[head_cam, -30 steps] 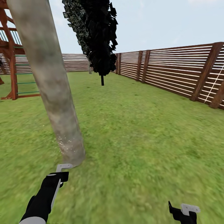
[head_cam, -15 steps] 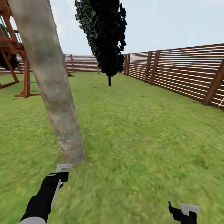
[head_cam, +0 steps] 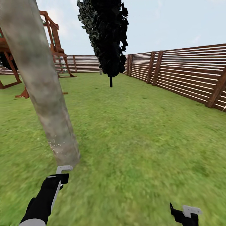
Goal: In the garden, pick up the pesticide atomizer on the floor and spray pesticide onto both trees until each tree trunk is fully covered.
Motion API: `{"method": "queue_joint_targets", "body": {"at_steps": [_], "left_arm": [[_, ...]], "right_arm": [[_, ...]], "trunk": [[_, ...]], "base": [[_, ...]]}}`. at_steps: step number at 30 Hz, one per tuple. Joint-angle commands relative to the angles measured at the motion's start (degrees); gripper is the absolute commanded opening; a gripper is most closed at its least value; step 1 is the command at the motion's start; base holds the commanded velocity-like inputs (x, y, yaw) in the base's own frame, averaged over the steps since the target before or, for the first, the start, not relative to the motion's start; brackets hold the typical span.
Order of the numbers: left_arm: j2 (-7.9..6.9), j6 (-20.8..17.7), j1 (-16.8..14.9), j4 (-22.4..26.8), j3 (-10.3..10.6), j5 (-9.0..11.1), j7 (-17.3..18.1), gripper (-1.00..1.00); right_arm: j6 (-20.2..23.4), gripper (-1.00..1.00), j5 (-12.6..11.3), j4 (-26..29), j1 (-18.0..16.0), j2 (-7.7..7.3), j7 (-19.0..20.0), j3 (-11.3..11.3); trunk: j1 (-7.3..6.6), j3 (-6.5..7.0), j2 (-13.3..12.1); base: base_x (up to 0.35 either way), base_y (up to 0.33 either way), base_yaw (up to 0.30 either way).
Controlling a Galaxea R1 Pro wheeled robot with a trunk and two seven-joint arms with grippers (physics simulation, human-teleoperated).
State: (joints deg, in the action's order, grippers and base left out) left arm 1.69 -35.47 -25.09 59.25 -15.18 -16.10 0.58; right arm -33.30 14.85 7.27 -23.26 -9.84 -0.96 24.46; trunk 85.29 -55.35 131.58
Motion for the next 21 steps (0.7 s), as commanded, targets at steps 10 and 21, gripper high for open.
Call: {"method": "queue_joint_targets", "body": {"at_steps": [10, 21], "left_arm": [[0.06, -0.3, 0.0, 0.2, -0.2, -0.1, 0.0, -1.00], [0.03, -0.2, 0.0, 0.3, -0.2, -0.1, 0.0, -1.00]], "right_arm": [[-0.2, 1.00, 0.6, -0.1, 0.0, 0.00, -0.1, 0.4], [-0.2, 1.00, 0.6, -0.1, 0.0, 0.00, -0.1, 0.4]], "trunk": [[0.01, -0.05, 0.0], [0.01, -0.05, 0.0]], "base": [[0.151, -0.234, 0.273], [0.001, -0.269, 0.221]]}}
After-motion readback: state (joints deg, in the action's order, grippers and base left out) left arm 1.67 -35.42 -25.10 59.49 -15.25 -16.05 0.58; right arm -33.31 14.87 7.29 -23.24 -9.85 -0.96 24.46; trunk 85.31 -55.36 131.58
